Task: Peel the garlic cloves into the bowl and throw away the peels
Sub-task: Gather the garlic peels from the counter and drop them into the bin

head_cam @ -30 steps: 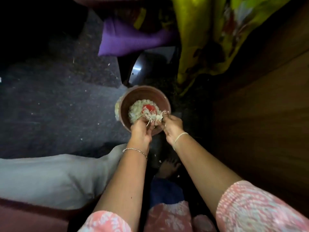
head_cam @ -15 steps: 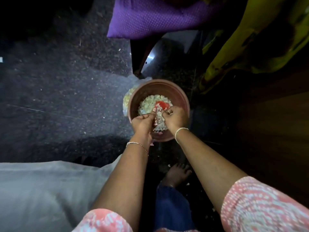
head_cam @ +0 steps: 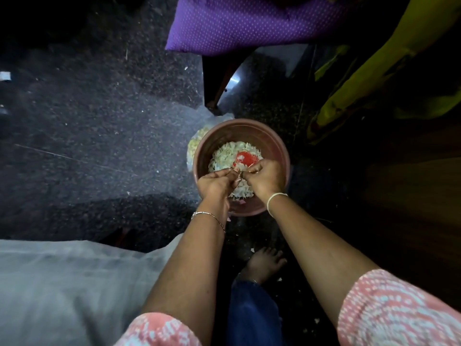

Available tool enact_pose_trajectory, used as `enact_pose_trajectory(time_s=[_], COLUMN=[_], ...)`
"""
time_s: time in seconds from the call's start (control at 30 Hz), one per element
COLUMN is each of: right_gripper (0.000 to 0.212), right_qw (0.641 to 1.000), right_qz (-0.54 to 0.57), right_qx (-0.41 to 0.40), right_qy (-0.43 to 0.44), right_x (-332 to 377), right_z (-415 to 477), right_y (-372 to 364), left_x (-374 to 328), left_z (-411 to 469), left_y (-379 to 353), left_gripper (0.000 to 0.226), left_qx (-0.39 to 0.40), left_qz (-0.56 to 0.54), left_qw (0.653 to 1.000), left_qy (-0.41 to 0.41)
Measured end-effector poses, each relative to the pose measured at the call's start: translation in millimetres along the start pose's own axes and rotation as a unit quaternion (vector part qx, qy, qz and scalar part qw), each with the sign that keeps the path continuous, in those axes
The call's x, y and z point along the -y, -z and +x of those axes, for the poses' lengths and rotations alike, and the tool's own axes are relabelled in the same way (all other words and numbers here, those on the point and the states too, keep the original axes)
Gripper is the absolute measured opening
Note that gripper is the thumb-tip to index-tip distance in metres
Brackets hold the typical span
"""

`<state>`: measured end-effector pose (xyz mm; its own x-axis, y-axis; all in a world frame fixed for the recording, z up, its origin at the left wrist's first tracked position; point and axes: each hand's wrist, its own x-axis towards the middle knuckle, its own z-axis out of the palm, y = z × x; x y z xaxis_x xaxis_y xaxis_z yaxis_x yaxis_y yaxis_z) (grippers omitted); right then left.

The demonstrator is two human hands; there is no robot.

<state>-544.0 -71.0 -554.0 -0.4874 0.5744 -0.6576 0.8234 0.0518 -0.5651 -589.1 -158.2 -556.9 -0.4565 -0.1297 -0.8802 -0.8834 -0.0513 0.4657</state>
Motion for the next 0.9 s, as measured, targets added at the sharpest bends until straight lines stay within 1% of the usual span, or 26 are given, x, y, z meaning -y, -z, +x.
enact_pose_trajectory(time_s=[0.07, 0.17, 0.2, 0.27, 0.33, 0.43, 0.53, 0.6, 0.7, 0.83, 0.9], right_gripper=[0.035, 0.027, 0.023, 0.015, 0.014, 0.025, 0.039, 0.041, 0.035, 0.021, 0.016], right_qw=[1.000, 1.000, 1.000, 0.999, 0.999, 0.998, 0.998, 0.998, 0.997, 0.995, 0.993], right_qz=[0.002, 0.004, 0.009, 0.025, 0.030, 0.046, 0.064, 0.067, 0.073, 0.096, 0.111], right_qx=[-0.002, 0.005, 0.015, 0.034, 0.039, 0.035, 0.013, -0.001, -0.010, 0.033, 0.049], right_qy=[0.010, 0.019, 0.016, 0.011, 0.009, 0.000, -0.004, 0.006, 0.020, 0.016, 0.010], right_x=[1.2, -1.3, -2.0, -5.4, -5.9, -1.3, 0.4, 0.2, -2.2, -5.1, -4.2], right_z=[-0.9, 1.5, 2.0, 4.6, 5.2, 1.9, 1.6, 2.1, 3.9, 6.7, 5.5], right_y=[3.9, 4.2, 4.0, 3.9, 5.2, 8.1, 6.5, 5.3, 1.7, -2.9, -3.9], left_x=[0.8, 4.5, 5.9, 8.2, 9.0, 7.5, 4.8, 4.8, 5.1, 6.2, 6.6], left_z=[2.2, 1.4, 0.9, -2.4, -4.4, -5.4, -4.9, -6.1, -7.1, -7.4, -6.4], left_y=[-1.5, -3.1, -2.5, -2.9, -3.7, -3.5, 0.2, 2.3, 3.6, 2.2, 0.1], left_gripper=[0.023, 0.037, 0.037, 0.030, 0.026, 0.030, 0.031, 0.030, 0.028, 0.022, 0.021], left_qx=[-0.017, -0.060, -0.060, -0.036, -0.012, -0.003, -0.014, -0.018, -0.019, -0.007, -0.015], left_qz=[0.000, 0.033, 0.039, 0.023, 0.015, 0.012, -0.021, -0.037, -0.041, -0.038, -0.040], left_qw=[1.000, 0.997, 0.997, 0.999, 1.000, 1.000, 1.000, 0.999, 0.999, 0.999, 0.999], left_qy=[-0.003, -0.028, -0.034, -0.030, -0.007, 0.020, 0.010, -0.002, -0.017, -0.022, -0.017])
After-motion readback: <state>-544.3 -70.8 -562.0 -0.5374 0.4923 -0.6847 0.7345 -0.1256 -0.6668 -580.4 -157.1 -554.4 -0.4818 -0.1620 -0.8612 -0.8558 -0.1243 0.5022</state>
